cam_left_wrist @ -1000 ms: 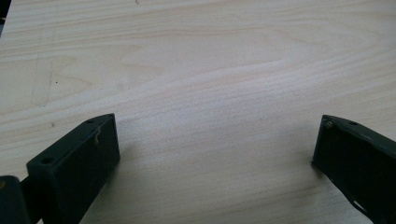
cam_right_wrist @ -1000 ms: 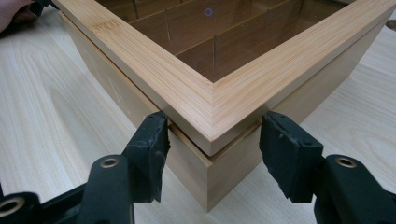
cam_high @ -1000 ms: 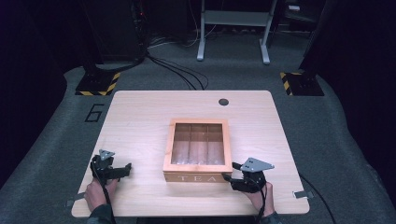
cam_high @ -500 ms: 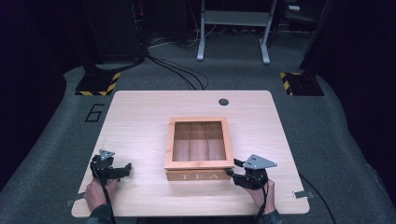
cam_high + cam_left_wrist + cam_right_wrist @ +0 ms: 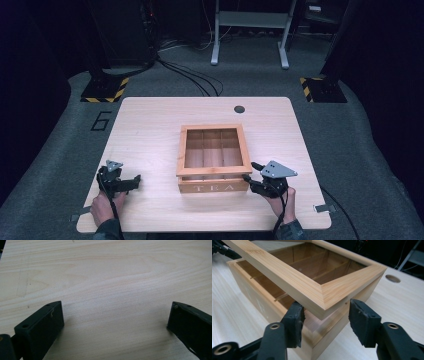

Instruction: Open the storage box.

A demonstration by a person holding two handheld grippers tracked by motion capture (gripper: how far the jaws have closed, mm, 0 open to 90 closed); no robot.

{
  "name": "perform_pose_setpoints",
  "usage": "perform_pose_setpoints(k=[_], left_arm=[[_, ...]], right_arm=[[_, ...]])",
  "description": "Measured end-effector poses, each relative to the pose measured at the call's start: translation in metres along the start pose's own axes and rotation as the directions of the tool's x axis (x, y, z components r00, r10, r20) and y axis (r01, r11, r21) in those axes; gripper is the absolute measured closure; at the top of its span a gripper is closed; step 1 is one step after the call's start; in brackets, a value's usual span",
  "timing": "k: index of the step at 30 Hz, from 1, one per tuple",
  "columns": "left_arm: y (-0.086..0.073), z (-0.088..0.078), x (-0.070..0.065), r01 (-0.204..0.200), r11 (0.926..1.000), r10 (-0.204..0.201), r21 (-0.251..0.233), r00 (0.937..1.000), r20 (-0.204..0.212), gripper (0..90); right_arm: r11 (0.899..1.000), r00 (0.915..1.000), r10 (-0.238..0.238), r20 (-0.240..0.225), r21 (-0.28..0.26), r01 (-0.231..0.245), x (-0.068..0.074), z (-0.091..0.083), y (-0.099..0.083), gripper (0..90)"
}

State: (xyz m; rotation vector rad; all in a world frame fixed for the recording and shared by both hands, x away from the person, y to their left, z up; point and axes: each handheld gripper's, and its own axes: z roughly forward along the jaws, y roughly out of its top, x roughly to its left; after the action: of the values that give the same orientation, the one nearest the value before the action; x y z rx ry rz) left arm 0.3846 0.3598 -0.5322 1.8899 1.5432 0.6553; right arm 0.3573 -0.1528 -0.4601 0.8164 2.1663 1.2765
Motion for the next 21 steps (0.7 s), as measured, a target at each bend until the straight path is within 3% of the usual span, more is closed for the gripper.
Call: perform_pose_setpoints(k=[16, 21], left_arm=[[0.000, 0.000, 0.000, 0.000, 1.0000, 0.000, -0.001, 1.0000, 0.000, 0.2], [0.000, 0.000, 0.000, 0.000, 1.0000, 0.000, 0.000, 1.0000, 0.000, 0.2]], right_arm=[[0.992, 0.9940, -0.102, 0.039, -0.065, 0.104, -0.008, -0.003, 0.026, 42.2], [0.987, 0.9915, -0.127, 0.027, -0.092, 0.129, -0.011, -0.002, 0.037, 41.6]])
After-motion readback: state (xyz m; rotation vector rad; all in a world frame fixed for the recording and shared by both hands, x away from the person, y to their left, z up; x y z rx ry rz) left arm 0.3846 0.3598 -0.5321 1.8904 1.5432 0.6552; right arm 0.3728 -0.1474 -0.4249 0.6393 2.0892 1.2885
